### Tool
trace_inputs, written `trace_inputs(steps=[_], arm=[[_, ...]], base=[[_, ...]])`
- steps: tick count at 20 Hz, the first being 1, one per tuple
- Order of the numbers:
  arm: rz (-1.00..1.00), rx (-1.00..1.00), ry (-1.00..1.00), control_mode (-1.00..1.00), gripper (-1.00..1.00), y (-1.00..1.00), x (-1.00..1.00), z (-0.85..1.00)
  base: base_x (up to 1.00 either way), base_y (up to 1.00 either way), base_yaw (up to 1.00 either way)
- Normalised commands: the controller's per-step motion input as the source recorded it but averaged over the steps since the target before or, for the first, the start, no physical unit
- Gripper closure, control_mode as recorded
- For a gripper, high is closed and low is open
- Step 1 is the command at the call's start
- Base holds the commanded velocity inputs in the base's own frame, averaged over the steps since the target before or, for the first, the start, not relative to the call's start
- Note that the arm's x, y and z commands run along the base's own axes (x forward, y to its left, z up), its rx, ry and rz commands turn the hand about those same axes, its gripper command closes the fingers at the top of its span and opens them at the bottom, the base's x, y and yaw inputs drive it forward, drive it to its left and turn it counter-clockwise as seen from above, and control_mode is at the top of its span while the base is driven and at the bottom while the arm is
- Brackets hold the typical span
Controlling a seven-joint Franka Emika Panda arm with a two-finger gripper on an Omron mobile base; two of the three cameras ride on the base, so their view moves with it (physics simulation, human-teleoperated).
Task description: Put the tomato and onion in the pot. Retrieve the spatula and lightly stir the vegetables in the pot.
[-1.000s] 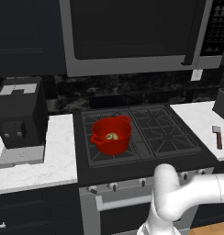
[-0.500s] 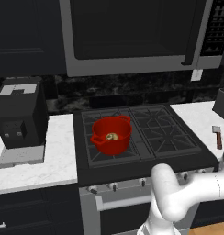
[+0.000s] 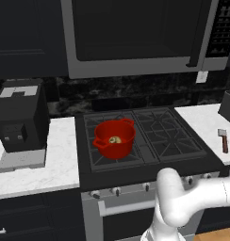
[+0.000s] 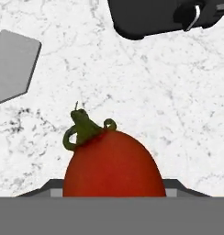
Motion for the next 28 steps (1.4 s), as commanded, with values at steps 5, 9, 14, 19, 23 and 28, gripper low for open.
trace_inputs(steps=[5,9,14,19,23,28], arm=[[0.31,-0.42,-0.21,-1.00,1.00,1.00,-0.68,0.21],[0.34,-0.33,-0.22,-1.00,1.00,1.00,-0.38,0.31],[0.35,-0.24,-0.22,-1.00,1.00,1.00,-0.10,0.53],[0.37,-0.16,-0.17,-1.00,1.00,1.00,0.01,0.91],[0.35,-0.05,-0.05,-1.00,1.00,1.00,0.02,0.70],[0.31,0.00,0.04,-1.00,1.00,1.00,0.08,0.26]], base=[[0.00,0.00,0.00],[0.00,0.00,0.00],[0.00,0.00,0.00],[0.00,0.00,0.00],[0.00,0.00,0.00],[0.00,0.00,0.00]])
